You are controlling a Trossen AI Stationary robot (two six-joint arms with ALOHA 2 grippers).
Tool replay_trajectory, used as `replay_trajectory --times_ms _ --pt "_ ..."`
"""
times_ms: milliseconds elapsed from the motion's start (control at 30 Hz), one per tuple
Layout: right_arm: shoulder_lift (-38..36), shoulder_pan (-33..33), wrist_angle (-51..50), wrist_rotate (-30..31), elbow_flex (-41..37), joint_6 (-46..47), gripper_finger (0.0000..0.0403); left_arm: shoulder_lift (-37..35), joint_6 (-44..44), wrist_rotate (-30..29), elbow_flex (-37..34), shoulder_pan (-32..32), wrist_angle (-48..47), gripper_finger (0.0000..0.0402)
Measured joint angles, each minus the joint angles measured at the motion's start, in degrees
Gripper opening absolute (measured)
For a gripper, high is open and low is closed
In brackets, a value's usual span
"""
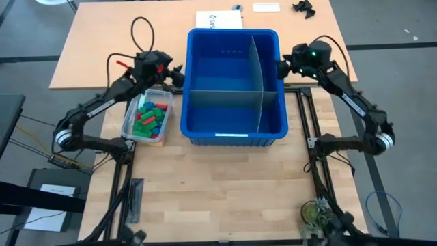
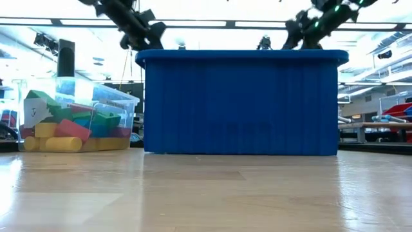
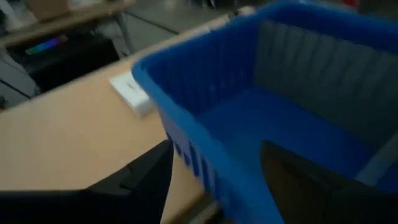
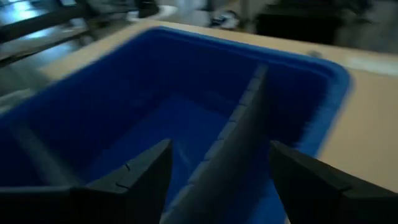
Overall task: Sort blocks
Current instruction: Pour the blocks on the table from the transparent bin
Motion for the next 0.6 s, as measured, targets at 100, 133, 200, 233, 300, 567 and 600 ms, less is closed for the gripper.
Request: replay_trajectory --times_ms 100,133,200,233,300,567,600 --pt "-3.9 4.8 -4.4 -0.7 0.0 -1.5 0.0256 -3.9 -1.2 -0.3 0.6 -1.6 -7.4 0.0244" --pt "-5.0 6.7 -6.0 -0.7 0.0 -1.6 0.0254 -4.9 -2.1 -0.4 0.6 -2.0 -10.7 0.0242" --pt "-6.4 10.7 -9.2 -0.8 0.0 -1.6 0.0251 -6.0 -4.0 -0.5 0.5 -2.9 -16.5 0.0238" --pt "-7.0 12.7 -10.3 -0.8 -0.1 -1.5 0.0249 -6.5 -5.3 -0.6 0.5 -3.5 -18.9 0.0236" --pt "-7.8 16.7 -11.2 -0.7 -1.1 -1.5 0.0246 -7.4 -7.5 -0.7 0.5 -4.5 -23.4 0.0233" --pt "-8.2 29.1 -6.6 2.1 -6.4 0.0 0.0238 -7.6 -11.3 -0.9 0.4 -6.6 -32.1 0.0229" --pt "-8.2 30.1 -5.8 2.1 -7.0 0.0 0.0238 -7.6 -11.5 -0.9 0.4 -6.9 -32.6 0.0229"
